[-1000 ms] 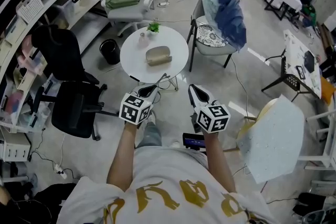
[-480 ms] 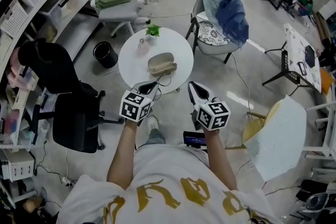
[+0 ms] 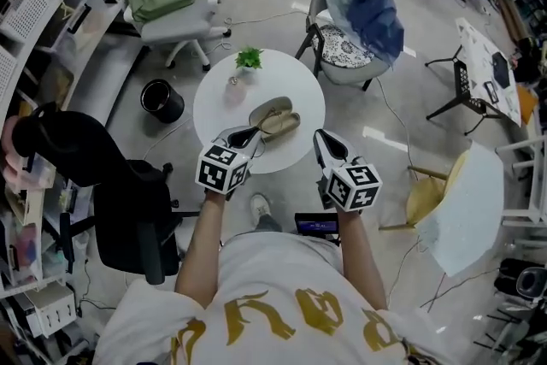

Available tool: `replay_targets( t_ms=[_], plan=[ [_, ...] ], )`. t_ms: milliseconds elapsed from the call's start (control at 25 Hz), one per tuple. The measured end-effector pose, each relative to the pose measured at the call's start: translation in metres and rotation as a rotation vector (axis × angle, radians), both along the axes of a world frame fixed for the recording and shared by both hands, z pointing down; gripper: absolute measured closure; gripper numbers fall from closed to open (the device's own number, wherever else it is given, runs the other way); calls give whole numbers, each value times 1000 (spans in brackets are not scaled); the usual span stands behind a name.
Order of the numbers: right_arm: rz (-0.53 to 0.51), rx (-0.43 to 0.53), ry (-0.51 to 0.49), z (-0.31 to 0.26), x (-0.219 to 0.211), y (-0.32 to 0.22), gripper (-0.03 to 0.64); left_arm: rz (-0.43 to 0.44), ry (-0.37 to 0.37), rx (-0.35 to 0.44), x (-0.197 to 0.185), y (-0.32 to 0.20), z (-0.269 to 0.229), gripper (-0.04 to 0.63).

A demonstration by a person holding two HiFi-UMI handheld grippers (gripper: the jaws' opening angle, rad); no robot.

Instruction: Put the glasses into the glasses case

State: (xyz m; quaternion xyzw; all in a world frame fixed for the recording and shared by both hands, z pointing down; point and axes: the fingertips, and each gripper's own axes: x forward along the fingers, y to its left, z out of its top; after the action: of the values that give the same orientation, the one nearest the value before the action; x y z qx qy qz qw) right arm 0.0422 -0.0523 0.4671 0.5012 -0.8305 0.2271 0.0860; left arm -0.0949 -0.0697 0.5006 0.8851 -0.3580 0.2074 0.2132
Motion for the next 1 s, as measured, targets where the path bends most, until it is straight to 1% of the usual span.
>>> replay_targets(
  t_ms=[160,280,560,800,1000],
  plan=[
    [57,-9,-4,3,10,-3,589,13,24,-9,-2,-6,5,580],
    [72,-13,-7,3,11,-3,589,31,25,-10,1,-5,7,580],
    [32,-10,-5,4,0,-14,589,15,26,-2,-2,-12,4,580],
    [8,-25,-20,13,-10,-27,589,-12,1,-20,-17,-20,14,580],
    [3,-39,-31,23,-3,-42,589,-11,-27,-35,-12,-31,26,580]
  ],
)
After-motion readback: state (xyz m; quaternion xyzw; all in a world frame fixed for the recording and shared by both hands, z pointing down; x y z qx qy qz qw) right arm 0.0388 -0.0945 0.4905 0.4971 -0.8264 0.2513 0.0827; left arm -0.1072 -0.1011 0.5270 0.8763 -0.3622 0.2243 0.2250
